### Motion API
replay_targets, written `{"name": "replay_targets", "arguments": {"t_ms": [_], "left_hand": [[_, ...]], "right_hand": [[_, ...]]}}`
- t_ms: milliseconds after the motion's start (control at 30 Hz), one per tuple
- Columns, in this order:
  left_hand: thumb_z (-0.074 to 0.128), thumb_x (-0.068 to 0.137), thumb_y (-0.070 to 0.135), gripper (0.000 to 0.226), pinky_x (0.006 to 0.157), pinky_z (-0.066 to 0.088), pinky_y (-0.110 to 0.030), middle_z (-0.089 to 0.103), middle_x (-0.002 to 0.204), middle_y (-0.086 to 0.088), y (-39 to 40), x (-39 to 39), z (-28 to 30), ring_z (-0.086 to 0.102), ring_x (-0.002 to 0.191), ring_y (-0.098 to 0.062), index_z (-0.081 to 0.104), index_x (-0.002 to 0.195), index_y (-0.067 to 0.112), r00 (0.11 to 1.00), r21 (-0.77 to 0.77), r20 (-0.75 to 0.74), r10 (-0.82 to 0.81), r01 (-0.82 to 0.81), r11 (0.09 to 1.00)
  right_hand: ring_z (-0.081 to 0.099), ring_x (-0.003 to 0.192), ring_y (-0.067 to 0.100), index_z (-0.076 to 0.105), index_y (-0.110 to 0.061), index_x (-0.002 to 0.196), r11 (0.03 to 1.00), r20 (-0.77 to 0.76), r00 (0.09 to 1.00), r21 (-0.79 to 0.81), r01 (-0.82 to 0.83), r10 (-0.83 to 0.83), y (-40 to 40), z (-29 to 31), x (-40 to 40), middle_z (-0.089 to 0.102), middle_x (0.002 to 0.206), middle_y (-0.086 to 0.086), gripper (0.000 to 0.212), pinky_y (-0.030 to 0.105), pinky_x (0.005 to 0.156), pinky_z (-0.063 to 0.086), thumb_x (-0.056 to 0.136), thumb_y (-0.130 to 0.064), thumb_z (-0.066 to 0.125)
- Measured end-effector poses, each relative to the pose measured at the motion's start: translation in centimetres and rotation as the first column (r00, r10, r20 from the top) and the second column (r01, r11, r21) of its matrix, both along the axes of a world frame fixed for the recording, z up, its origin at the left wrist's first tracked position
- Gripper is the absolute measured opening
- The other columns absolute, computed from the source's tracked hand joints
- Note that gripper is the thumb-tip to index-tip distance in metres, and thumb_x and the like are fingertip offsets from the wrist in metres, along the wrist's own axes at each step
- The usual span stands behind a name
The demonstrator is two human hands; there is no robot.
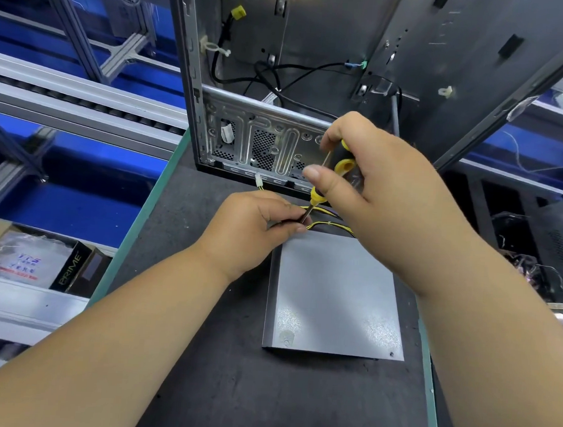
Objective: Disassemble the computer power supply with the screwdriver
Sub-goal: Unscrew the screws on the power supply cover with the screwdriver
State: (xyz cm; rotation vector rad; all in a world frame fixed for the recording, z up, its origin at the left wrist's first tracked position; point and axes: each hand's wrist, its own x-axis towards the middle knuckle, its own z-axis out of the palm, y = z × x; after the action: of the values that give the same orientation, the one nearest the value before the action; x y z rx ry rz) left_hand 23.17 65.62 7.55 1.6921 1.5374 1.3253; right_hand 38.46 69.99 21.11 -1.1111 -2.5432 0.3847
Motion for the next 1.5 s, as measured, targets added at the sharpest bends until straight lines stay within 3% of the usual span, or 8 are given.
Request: {"name": "replay_targets", "arguments": {"t_ms": [67, 200, 500, 867, 1000, 1100, 1167, 1500], "left_hand": [[0.078, 0.082, 0.01, 0.016, 0.086, 0.054, -0.026, 0.072, 0.089, 0.006, 0.0, 0.0, -0.1, 0.066, 0.088, -0.004, 0.079, 0.097, 0.014, 0.999, 0.013, -0.052, 0.004, -0.003, 1.0], [0.079, 0.081, 0.012, 0.016, 0.086, 0.055, -0.026, 0.071, 0.088, 0.006, -0.1, 0.0, 0.0, 0.066, 0.087, -0.006, 0.079, 0.097, 0.014, 0.998, 0.018, -0.065, 0.008, -0.007, 1.0], [0.082, 0.079, 0.016, 0.016, 0.083, 0.053, -0.028, 0.072, 0.088, 0.004, 0.1, 0.1, 0.3, 0.065, 0.085, -0.009, 0.079, 0.095, 0.015, 0.994, -0.021, -0.105, 0.029, -0.032, 0.999], [0.079, 0.079, 0.021, 0.02, 0.071, 0.049, -0.032, 0.061, 0.079, 0.01, -0.1, 0.7, 0.6, 0.056, 0.077, -0.011, 0.059, 0.075, 0.024, 0.967, -0.012, -0.239, 0.09, -0.096, 0.995], [0.078, 0.08, 0.022, 0.023, 0.071, 0.05, -0.034, 0.059, 0.078, 0.011, -0.1, 1.0, 0.8, 0.056, 0.076, -0.013, 0.056, 0.074, 0.026, 0.968, -0.033, -0.235, 0.093, -0.104, 0.994], [0.077, 0.08, 0.022, 0.026, 0.073, 0.051, -0.035, 0.062, 0.079, 0.011, -0.1, 1.0, 0.8, 0.058, 0.078, -0.01, 0.054, 0.073, 0.031, 0.969, -0.042, -0.232, 0.087, -0.099, 0.994], [0.078, 0.08, 0.021, 0.027, 0.072, 0.051, -0.032, 0.062, 0.078, 0.012, -0.1, 1.1, 0.8, 0.058, 0.077, -0.008, 0.054, 0.074, 0.033, 0.97, -0.035, -0.227, 0.088, -0.099, 0.994], [0.089, 0.069, 0.014, 0.046, 0.087, 0.047, -0.01, 0.07, 0.102, 0.019, -1.2, -1.2, 0.2, 0.065, 0.1, -0.002, 0.069, 0.105, 0.034, 0.97, -0.312, 0.219, -0.102, 0.168, 0.935]], "right_hand": [[0.044, 0.066, 0.007, 0.051, -0.015, 0.102, 0.994, 0.084, 0.995, 0.105, 0.038, -0.047, 0.1, 0.2, -0.4, 0.046, 0.069, -0.009, 0.032, 0.019, 0.054, 0.029, 0.094, -0.046, 0.054], [0.044, 0.06, 0.009, 0.05, -0.015, 0.098, 0.999, -0.001, 0.999, 0.009, 0.046, -0.046, -0.3, 0.0, -0.4, 0.044, 0.063, -0.008, 0.018, 0.022, 0.054, 0.032, 0.096, -0.029, 0.06], [0.057, 0.069, 0.009, 0.049, -0.023, 0.096, 0.987, -0.058, 0.998, -0.158, -0.003, -0.006, 0.3, 0.1, 0.6, 0.065, 0.083, -0.006, 0.009, 0.021, 0.058, 0.044, 0.098, -0.02, 0.057], [0.048, 0.078, 0.011, 0.051, -0.024, 0.088, 0.947, 0.008, 0.978, -0.251, -0.198, 0.207, 1.1, 1.5, 0.1, 0.055, 0.084, -0.007, 0.021, 0.022, 0.066, 0.041, 0.091, -0.005, 0.058], [0.046, 0.079, 0.009, 0.052, -0.023, 0.095, 0.985, 0.041, 0.991, -0.121, -0.126, 0.131, 1.0, 1.3, 0.4, 0.054, 0.077, -0.008, 0.004, 0.03, 0.062, 0.035, 0.094, -0.024, 0.056], [0.047, 0.073, 0.015, 0.052, -0.024, 0.089, 0.991, 0.213, 0.977, 0.134, -0.011, -0.018, 0.6, 1.4, -0.2, 0.053, 0.068, -0.007, 0.036, 0.03, 0.053, 0.027, 0.091, -0.058, 0.041], [0.049, 0.071, 0.02, 0.047, -0.025, 0.087, 0.982, 0.259, 0.962, 0.184, 0.04, -0.088, 0.6, 1.2, -0.8, 0.05, 0.067, -0.006, 0.031, 0.03, 0.05, 0.023, 0.096, -0.055, 0.042], [0.044, 0.06, 0.009, 0.042, -0.022, 0.093, 0.994, 0.096, 0.993, -0.098, -0.054, 0.064, 1.4, 1.0, -0.8, 0.047, 0.066, -0.006, 0.012, 0.027, 0.051, 0.028, 0.1, -0.025, 0.052]]}}
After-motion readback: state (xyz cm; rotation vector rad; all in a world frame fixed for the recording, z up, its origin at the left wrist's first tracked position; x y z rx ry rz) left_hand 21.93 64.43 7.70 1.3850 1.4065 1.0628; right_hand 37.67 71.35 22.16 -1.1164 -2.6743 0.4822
